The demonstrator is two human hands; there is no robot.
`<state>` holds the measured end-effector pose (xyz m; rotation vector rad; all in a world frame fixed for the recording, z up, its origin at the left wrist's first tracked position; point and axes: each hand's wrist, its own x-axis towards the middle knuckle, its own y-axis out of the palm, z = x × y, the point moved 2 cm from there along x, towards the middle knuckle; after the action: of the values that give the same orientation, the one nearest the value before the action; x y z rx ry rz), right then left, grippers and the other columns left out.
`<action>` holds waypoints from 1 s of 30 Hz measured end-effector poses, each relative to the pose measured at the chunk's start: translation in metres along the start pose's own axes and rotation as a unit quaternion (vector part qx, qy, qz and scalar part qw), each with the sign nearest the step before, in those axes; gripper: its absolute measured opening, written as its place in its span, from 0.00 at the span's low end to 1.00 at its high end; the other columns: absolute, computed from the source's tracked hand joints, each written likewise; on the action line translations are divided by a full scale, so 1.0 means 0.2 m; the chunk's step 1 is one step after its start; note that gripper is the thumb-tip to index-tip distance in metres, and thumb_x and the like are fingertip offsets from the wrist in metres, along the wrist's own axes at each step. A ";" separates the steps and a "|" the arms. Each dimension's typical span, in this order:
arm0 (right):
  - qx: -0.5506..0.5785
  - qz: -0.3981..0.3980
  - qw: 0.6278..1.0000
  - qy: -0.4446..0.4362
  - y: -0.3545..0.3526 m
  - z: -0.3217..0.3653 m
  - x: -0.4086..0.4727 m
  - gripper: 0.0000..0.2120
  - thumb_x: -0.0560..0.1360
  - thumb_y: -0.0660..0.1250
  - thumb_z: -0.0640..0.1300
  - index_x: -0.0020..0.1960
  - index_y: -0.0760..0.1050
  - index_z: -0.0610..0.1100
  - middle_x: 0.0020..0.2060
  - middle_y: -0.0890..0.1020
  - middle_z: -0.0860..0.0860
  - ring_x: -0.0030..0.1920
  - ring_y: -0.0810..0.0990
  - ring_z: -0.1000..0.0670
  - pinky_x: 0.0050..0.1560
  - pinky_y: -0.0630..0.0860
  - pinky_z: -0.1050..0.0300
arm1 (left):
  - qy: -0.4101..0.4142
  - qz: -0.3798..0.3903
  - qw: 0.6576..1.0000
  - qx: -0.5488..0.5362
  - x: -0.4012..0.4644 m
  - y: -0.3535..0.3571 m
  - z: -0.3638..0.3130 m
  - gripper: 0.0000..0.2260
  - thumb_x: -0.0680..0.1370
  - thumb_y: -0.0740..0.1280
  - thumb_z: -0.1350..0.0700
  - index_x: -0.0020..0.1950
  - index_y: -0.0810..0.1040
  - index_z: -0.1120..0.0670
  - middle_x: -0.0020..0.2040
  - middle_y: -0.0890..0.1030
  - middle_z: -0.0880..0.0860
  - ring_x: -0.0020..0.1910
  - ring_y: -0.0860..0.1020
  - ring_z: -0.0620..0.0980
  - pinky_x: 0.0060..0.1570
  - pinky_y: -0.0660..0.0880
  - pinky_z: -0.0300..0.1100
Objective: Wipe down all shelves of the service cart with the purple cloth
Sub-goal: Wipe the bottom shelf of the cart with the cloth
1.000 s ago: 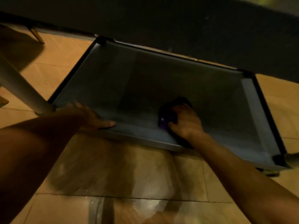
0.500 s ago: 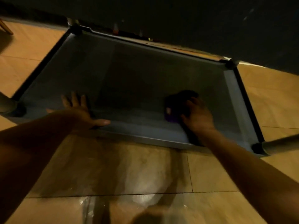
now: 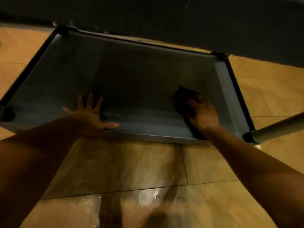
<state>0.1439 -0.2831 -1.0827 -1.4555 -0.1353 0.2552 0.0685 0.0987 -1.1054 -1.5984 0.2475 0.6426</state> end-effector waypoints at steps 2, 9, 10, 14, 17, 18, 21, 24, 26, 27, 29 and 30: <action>0.006 -0.001 1.000 0.031 -0.01 -0.02 0.01 0.22 0.75 0.70 0.49 0.68 0.75 0.51 0.72 0.72 0.44 0.72 0.67 0.37 0.65 0.73 0.40 | 0.023 0.001 1.000 0.012 -0.01 -0.04 -0.04 0.59 0.60 0.55 0.16 0.80 0.35 0.44 0.81 0.34 0.52 0.79 0.36 0.61 0.71 0.43 0.75; 0.056 -0.019 0.998 -0.025 0.08 0.37 0.17 0.28 0.75 0.69 0.54 0.74 0.69 0.54 0.76 0.66 0.46 0.78 0.59 0.38 0.71 0.65 0.36 | 0.082 -0.004 0.996 0.019 0.02 -0.02 -0.44 0.60 0.60 0.57 0.17 0.80 0.34 0.46 0.81 0.32 0.53 0.79 0.34 0.62 0.70 0.42 0.75; 0.048 -0.009 0.999 -0.024 0.09 0.33 0.16 0.28 0.75 0.69 0.54 0.74 0.69 0.54 0.77 0.66 0.46 0.78 0.59 0.38 0.71 0.66 0.36 | 0.077 -0.003 0.997 0.030 0.02 -0.01 -0.45 0.60 0.61 0.58 0.17 0.80 0.34 0.46 0.80 0.32 0.54 0.78 0.33 0.62 0.70 0.42 0.76; 0.016 -0.030 0.999 -0.003 0.05 0.00 0.07 0.23 0.75 0.71 0.47 0.69 0.75 0.48 0.73 0.71 0.42 0.73 0.66 0.36 0.63 0.74 0.42 | 0.068 -0.001 0.997 0.035 0.01 -0.01 -0.44 0.59 0.63 0.59 0.19 0.80 0.32 0.47 0.80 0.30 0.55 0.78 0.31 0.63 0.70 0.41 0.76; -0.010 -0.048 0.998 0.051 0.00 -0.19 0.01 0.20 0.76 0.69 0.48 0.67 0.76 0.46 0.69 0.74 0.41 0.70 0.69 0.35 0.55 0.78 0.41 | 0.076 0.005 0.997 0.034 0.00 -0.03 -0.44 0.60 0.63 0.60 0.19 0.80 0.32 0.48 0.79 0.30 0.56 0.77 0.31 0.64 0.69 0.41 0.77; -0.012 -0.050 0.997 0.062 -0.01 -0.21 0.01 0.20 0.76 0.69 0.48 0.67 0.76 0.46 0.69 0.74 0.41 0.69 0.69 0.35 0.54 0.78 0.41 | 0.078 0.005 0.997 0.030 0.00 -0.02 -0.45 0.60 0.63 0.60 0.19 0.80 0.33 0.48 0.80 0.30 0.56 0.77 0.31 0.64 0.68 0.41 0.77; 0.063 -0.071 0.994 0.060 -0.02 -0.11 0.06 0.26 0.76 0.70 0.49 0.73 0.71 0.50 0.72 0.72 0.43 0.72 0.68 0.37 0.62 0.74 0.41 | 0.062 -0.020 0.998 0.014 0.04 0.01 -0.49 0.59 0.60 0.54 0.16 0.80 0.33 0.44 0.80 0.31 0.55 0.78 0.33 0.65 0.68 0.42 0.78; 0.071 -0.053 0.996 -0.029 0.06 0.07 0.07 0.33 0.74 0.71 0.50 0.77 0.65 0.54 0.76 0.68 0.45 0.75 0.65 0.37 0.70 0.69 0.40 | 0.057 -0.058 0.997 0.011 0.07 0.07 -0.53 0.60 0.53 0.42 0.13 0.79 0.33 0.40 0.80 0.32 0.53 0.78 0.33 0.65 0.65 0.39 0.80; 0.030 -0.032 0.998 -0.041 0.09 0.04 0.04 0.31 0.74 0.71 0.49 0.76 0.68 0.53 0.76 0.68 0.44 0.74 0.65 0.34 0.68 0.70 0.40 | 0.055 -0.064 0.996 0.015 0.08 0.09 -0.54 0.62 0.48 0.37 0.13 0.78 0.33 0.39 0.80 0.32 0.52 0.78 0.33 0.64 0.65 0.40 0.81; 0.019 -0.029 0.999 -0.035 0.07 -0.02 0.02 0.29 0.74 0.71 0.48 0.74 0.71 0.52 0.75 0.68 0.43 0.73 0.66 0.34 0.67 0.71 0.40 | 0.052 -0.061 0.997 0.015 0.09 0.09 -0.53 0.62 0.47 0.37 0.13 0.78 0.33 0.38 0.80 0.32 0.52 0.78 0.33 0.64 0.65 0.40 0.80; -0.012 -0.024 1.000 -0.011 0.02 -0.20 -0.03 0.25 0.74 0.70 0.46 0.71 0.74 0.51 0.74 0.70 0.42 0.71 0.68 0.33 0.65 0.72 0.41 | 0.045 -0.054 0.997 0.021 0.09 0.08 -0.52 0.60 0.50 0.39 0.13 0.78 0.32 0.38 0.80 0.31 0.52 0.78 0.33 0.64 0.66 0.41 0.80; -0.024 -0.024 0.999 0.012 -0.01 -0.30 -0.08 0.24 0.75 0.70 0.46 0.71 0.75 0.51 0.74 0.70 0.42 0.70 0.68 0.34 0.65 0.72 0.40 | 0.046 -0.051 0.997 0.027 0.08 0.07 -0.52 0.59 0.53 0.42 0.13 0.78 0.32 0.38 0.80 0.31 0.52 0.78 0.33 0.64 0.67 0.42 0.79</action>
<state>0.1437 -0.3445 -1.0874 -1.5013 -0.1575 0.1974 0.1008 -0.0014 -1.1246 -1.5797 0.2473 0.4811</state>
